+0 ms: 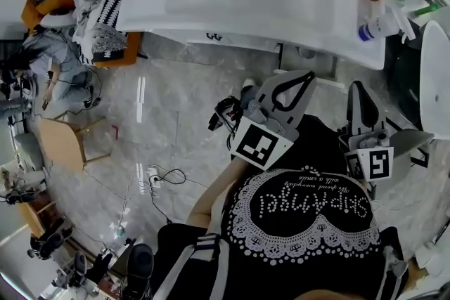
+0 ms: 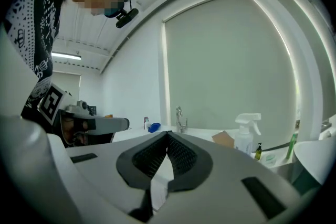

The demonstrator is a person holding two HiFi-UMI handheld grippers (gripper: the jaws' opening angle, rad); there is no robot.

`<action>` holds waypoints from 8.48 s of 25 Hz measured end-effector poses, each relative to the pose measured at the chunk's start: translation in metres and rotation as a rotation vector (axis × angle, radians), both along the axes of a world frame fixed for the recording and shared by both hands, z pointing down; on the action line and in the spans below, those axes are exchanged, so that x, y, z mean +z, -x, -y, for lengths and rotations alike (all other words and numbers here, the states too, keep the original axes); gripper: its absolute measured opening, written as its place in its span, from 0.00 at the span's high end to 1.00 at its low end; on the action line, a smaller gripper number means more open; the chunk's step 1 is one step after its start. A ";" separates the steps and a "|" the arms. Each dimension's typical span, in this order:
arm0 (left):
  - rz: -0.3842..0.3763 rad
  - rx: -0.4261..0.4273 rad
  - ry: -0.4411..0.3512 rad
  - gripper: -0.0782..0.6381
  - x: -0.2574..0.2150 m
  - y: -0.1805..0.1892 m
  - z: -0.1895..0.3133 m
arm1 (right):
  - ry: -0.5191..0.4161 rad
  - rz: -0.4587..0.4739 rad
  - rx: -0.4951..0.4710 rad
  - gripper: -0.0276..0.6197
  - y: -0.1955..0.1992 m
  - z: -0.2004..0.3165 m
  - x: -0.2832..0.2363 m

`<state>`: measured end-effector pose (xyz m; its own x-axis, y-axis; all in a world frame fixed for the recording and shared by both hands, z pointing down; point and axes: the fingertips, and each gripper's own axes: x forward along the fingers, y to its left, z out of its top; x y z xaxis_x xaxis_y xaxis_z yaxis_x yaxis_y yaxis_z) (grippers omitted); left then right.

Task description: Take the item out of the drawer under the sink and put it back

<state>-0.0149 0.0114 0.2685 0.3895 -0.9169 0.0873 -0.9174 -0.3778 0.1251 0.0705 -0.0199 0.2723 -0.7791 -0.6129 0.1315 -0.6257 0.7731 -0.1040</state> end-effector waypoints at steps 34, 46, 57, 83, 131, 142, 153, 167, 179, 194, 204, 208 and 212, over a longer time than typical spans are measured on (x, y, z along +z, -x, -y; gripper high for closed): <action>-0.009 0.049 0.024 0.88 0.004 -0.025 -0.048 | 0.094 0.089 -0.108 0.93 -0.007 -0.065 0.005; -0.019 0.033 0.020 0.88 0.001 -0.018 -0.054 | 0.118 0.092 -0.099 0.93 -0.007 -0.067 0.008; -0.036 0.022 0.010 0.89 -0.003 -0.007 -0.052 | 0.104 0.098 -0.113 0.93 0.007 -0.069 0.004; -0.116 -0.170 0.092 0.89 0.004 0.019 -0.042 | -0.185 -0.747 -0.404 0.92 0.015 -0.008 0.167; -0.175 -0.369 0.421 0.89 0.067 0.036 -0.073 | -0.007 -1.326 -0.797 0.85 0.050 0.056 0.468; -0.189 -0.339 0.399 0.89 0.062 0.037 -0.073 | -0.049 -1.325 -0.760 0.92 0.054 0.057 0.449; -0.199 -0.218 0.352 0.89 0.051 0.025 -0.067 | -0.046 -1.258 -0.682 0.92 0.044 0.032 0.409; -0.188 -0.170 0.276 0.89 0.038 0.019 -0.066 | -0.072 -1.197 -0.556 0.92 0.032 0.020 0.373; -0.145 -0.126 0.235 0.89 0.034 0.010 -0.060 | -0.127 -1.123 -0.470 0.92 0.028 0.009 0.328; -0.089 0.017 0.142 0.89 0.024 -0.018 -0.040 | -0.130 -0.964 -0.304 0.92 0.017 0.002 0.245; -0.029 0.184 0.049 0.89 0.005 -0.047 -0.028 | -0.114 -0.826 -0.197 0.92 -0.003 -0.001 0.196; -0.048 0.178 0.014 0.89 -0.018 -0.021 -0.013 | -0.130 -0.773 -0.167 0.92 -0.003 0.003 0.168; -0.053 0.111 -0.024 0.89 -0.040 0.014 -0.005 | -0.138 -0.712 -0.135 0.92 0.001 0.005 0.139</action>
